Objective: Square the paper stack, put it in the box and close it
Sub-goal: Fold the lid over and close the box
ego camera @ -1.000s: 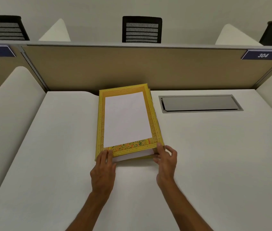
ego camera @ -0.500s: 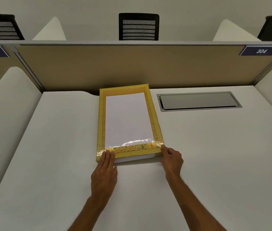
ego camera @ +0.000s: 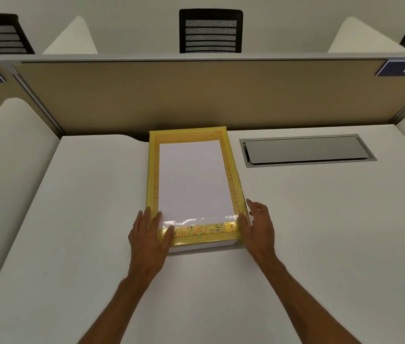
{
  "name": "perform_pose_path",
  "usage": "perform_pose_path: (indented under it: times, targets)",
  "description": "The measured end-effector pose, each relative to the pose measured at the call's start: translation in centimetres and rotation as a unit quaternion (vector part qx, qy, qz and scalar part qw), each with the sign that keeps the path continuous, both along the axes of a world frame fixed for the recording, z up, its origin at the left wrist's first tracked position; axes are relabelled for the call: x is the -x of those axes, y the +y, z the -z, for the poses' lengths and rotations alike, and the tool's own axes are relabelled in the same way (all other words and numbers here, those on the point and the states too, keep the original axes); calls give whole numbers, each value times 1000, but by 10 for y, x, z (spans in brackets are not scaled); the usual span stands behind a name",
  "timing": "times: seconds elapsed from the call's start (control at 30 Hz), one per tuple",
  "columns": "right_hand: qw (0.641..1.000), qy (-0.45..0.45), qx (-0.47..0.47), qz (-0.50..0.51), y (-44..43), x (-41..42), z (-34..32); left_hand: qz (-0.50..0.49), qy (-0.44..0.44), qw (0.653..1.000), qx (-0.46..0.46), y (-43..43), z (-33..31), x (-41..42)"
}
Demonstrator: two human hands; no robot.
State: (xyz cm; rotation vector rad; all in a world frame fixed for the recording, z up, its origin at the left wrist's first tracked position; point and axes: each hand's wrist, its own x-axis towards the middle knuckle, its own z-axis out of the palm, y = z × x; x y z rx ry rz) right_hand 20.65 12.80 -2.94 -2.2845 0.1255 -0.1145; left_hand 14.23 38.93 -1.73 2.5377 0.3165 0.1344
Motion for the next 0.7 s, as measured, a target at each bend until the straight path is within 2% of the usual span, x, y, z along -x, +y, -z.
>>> perform_pose_path:
  times: [0.07,0.2,0.43,0.7]
  targets:
    - [994,-17,82,-64,3,-29,0,17,34,998,40,13,-1,-25]
    - [970,13,197,-146,10,-93,1,60,94,994,21,38,-1,-81]
    - [944,38,251,-210,27,-187,-1,102,154,983,-27,66,-6,-165]
    - [943,12,276,-187,38,-208,2,66,117,989,-68,67,10,-177]
